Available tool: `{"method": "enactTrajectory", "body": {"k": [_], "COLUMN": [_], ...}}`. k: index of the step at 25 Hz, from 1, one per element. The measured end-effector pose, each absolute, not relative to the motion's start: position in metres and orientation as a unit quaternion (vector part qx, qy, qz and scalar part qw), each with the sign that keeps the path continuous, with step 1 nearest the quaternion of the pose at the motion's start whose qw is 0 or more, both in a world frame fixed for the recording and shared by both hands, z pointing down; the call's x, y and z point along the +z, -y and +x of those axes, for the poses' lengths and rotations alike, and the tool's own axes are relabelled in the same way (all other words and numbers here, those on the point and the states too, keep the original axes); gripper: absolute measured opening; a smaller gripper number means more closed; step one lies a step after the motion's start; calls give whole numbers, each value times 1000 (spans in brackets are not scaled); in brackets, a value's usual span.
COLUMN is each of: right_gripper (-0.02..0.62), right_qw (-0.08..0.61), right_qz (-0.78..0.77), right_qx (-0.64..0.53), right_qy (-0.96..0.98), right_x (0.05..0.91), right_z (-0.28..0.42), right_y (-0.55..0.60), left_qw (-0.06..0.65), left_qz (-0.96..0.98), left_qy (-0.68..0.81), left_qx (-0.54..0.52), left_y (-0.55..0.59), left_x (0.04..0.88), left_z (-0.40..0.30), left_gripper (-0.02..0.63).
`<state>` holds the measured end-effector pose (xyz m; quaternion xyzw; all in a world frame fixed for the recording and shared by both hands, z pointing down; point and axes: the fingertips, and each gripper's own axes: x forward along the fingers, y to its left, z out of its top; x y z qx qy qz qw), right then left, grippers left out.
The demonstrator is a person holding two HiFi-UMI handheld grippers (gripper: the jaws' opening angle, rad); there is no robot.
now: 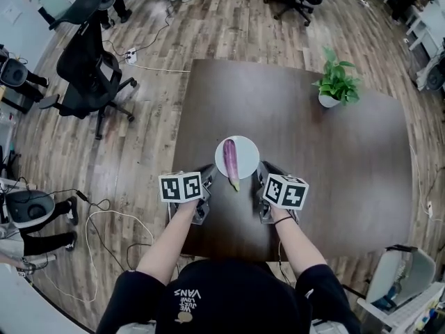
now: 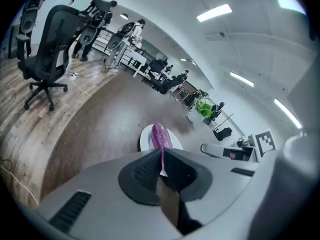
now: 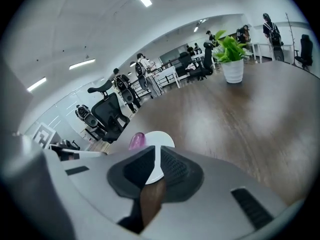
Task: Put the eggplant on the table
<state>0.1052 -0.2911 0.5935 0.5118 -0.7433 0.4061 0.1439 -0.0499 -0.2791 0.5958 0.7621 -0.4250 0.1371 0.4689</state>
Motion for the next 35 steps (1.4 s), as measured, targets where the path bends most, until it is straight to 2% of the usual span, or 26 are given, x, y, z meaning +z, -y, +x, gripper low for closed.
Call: {"method": "enactTrajectory", "body": {"k": [3,8,22,35], "right_gripper": [36,20,18,18], "right_qw": [143,136,125,132], "right_qz": [519,521,546,571], "right_qx": [380,360,290,229], "right_qy": [753,762,776,777], "right_x": [580,561,519,505], "right_z": [102,93,63,50], "right_y": [276,246,159,111], "left_qw": [435,418,303,267], "left_qz": [782,799,859,881], "left_qy": [422,407,392,372], "left_qx": [146,148,133,117], "left_y": [266,238,168,121], "left_x": [585,570,522,506], "left_z": [-53,-61,-68,-75], "left_gripper": [15,11,11,11]}}
